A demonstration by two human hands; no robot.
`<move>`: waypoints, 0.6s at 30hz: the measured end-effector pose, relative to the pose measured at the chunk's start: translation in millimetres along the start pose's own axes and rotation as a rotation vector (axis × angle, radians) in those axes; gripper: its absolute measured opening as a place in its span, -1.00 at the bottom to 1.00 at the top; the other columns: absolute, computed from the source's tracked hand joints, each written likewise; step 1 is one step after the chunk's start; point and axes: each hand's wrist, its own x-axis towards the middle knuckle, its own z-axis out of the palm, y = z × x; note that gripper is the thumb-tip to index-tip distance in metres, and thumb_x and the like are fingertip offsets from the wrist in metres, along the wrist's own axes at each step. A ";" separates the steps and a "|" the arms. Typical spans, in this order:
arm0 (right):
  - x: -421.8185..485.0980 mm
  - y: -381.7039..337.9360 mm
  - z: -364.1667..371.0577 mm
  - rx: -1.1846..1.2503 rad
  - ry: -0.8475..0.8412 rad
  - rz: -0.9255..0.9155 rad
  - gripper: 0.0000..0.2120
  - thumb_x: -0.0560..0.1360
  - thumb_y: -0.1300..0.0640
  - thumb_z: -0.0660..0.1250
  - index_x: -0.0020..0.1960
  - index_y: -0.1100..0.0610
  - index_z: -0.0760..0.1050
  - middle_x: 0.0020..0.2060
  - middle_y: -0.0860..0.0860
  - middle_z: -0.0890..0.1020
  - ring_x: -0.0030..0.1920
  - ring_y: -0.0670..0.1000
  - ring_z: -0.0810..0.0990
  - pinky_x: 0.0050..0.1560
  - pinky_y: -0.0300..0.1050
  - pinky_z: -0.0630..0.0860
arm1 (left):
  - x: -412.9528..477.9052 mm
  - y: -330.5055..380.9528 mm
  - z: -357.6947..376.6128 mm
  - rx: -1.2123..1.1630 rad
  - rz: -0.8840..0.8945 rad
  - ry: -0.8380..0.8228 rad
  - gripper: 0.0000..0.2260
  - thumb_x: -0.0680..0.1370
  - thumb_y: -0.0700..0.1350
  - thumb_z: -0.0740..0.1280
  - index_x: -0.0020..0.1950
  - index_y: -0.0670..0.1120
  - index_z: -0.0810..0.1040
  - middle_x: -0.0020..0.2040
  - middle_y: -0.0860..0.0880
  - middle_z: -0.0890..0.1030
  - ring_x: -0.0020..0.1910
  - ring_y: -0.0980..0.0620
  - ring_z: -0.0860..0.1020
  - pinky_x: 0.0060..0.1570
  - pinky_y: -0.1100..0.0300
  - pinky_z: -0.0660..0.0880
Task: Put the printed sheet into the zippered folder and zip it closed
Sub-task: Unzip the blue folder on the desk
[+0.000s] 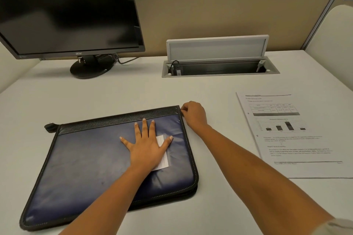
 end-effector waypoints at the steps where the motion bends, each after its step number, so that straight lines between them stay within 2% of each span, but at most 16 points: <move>1: -2.3 1.7 0.0 0.005 0.006 -0.015 -0.81 0.50 0.30 0.21 -0.06 0.29 0.60 -0.08 0.21 0.65 -0.06 0.15 0.58 -0.15 -0.14 0.39 | -0.2 0.1 0.1 -0.003 -0.005 0.002 -0.15 0.35 0.48 -0.24 0.53 0.03 -0.15 0.55 0.00 -0.17 0.53 -0.07 -0.21 0.30 -0.44 -0.17; 4: -8.3 7.9 2.7 0.028 0.030 -0.030 -0.82 0.50 0.29 0.22 -0.07 0.28 0.60 -0.09 0.20 0.66 -0.06 0.13 0.59 -0.11 -0.15 0.39 | -0.8 1.4 -0.2 -0.004 -0.007 0.011 -0.25 0.46 0.40 -0.10 0.53 0.02 -0.13 0.56 0.00 -0.17 0.53 -0.06 -0.21 0.30 -0.44 -0.18; 12: -25.9 16.6 1.5 0.038 0.037 -0.088 -0.84 0.48 0.33 0.21 -0.11 0.32 0.57 -0.12 0.21 0.63 -0.07 0.15 0.56 -0.15 -0.22 0.27 | 0.2 2.7 1.9 -0.015 -0.008 0.010 -0.25 0.47 0.39 -0.08 0.53 0.01 -0.13 0.56 0.00 -0.16 0.53 -0.06 -0.22 0.29 -0.45 -0.20; 18: -44.1 21.9 -2.1 0.062 0.023 -0.110 -0.85 0.48 0.30 0.26 -0.06 0.30 0.59 -0.08 0.20 0.64 -0.04 0.14 0.57 -0.04 -0.14 0.41 | 0.3 2.0 2.1 -0.003 -0.010 0.005 -0.25 0.46 0.40 -0.09 0.53 0.02 -0.15 0.56 0.00 -0.17 0.52 -0.05 -0.22 0.30 -0.45 -0.18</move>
